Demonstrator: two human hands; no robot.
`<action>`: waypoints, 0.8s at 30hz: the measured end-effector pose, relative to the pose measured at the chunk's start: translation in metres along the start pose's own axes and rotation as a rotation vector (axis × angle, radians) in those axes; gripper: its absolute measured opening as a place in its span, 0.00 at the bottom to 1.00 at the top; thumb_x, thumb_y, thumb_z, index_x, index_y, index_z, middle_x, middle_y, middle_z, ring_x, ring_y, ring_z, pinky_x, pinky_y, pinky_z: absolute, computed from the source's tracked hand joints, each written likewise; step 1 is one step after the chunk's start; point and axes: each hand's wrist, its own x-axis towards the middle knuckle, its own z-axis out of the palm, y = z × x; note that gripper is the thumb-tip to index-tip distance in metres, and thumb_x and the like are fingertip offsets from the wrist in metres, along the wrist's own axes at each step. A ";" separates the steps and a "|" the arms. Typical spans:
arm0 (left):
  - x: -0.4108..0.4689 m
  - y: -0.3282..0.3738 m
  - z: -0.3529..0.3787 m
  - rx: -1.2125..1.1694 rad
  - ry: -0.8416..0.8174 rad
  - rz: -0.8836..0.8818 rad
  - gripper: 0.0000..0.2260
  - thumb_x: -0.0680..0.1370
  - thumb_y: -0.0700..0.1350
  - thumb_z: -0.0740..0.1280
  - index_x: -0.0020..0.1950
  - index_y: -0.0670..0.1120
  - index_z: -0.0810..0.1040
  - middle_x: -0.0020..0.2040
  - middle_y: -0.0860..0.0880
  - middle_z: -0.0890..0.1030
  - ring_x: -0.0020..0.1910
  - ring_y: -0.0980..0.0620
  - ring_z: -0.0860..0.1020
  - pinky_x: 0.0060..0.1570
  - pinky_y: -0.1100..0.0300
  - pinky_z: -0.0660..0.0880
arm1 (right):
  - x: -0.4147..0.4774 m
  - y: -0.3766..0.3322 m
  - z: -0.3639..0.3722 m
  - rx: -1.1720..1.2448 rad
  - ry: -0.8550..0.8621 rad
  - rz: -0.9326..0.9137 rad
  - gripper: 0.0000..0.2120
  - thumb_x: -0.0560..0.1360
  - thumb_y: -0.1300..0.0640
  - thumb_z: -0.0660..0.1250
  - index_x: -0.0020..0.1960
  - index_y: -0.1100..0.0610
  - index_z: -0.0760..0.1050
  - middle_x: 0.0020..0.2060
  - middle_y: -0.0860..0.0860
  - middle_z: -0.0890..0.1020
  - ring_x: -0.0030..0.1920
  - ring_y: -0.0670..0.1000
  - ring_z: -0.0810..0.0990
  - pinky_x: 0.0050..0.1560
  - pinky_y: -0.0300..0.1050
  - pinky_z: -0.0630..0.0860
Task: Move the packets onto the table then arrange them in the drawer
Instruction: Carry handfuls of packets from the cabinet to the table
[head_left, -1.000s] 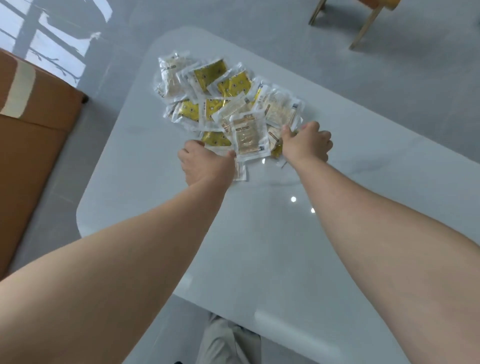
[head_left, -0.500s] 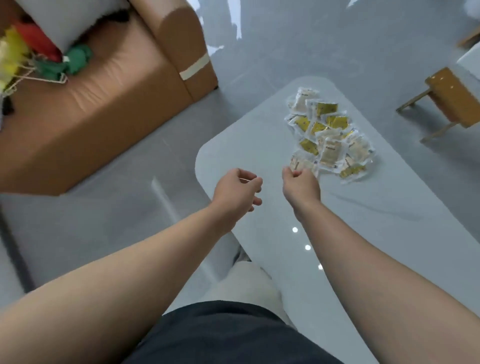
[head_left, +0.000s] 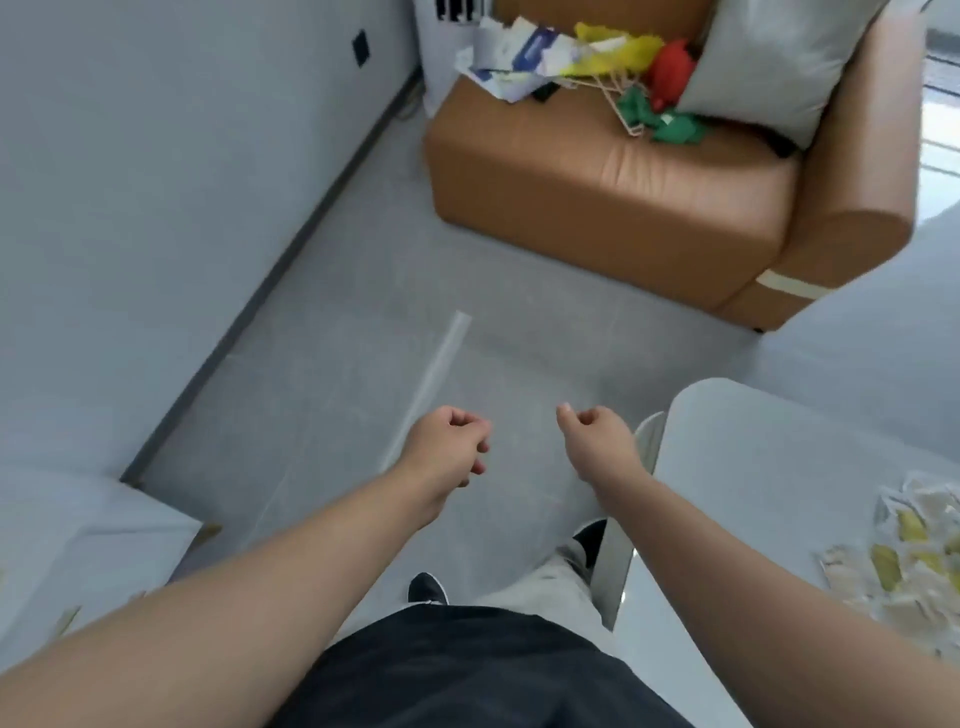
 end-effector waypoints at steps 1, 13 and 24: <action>-0.006 -0.015 -0.030 -0.056 0.033 -0.015 0.03 0.81 0.42 0.64 0.47 0.46 0.74 0.40 0.49 0.78 0.32 0.52 0.75 0.33 0.60 0.68 | -0.014 -0.016 0.026 -0.045 -0.048 -0.036 0.19 0.83 0.45 0.60 0.38 0.54 0.67 0.33 0.50 0.73 0.32 0.52 0.71 0.35 0.44 0.67; -0.079 -0.173 -0.300 -0.641 0.478 -0.154 0.05 0.80 0.41 0.64 0.45 0.47 0.75 0.41 0.48 0.78 0.33 0.52 0.75 0.33 0.61 0.68 | -0.158 -0.130 0.305 -0.480 -0.455 -0.317 0.18 0.83 0.46 0.59 0.38 0.55 0.66 0.31 0.51 0.67 0.35 0.53 0.66 0.44 0.51 0.72; -0.077 -0.300 -0.502 -0.939 0.795 -0.349 0.04 0.81 0.42 0.65 0.46 0.46 0.76 0.42 0.48 0.80 0.34 0.51 0.76 0.36 0.58 0.71 | -0.217 -0.185 0.545 -0.690 -0.673 -0.383 0.17 0.83 0.45 0.58 0.48 0.59 0.73 0.39 0.53 0.75 0.40 0.54 0.75 0.49 0.54 0.79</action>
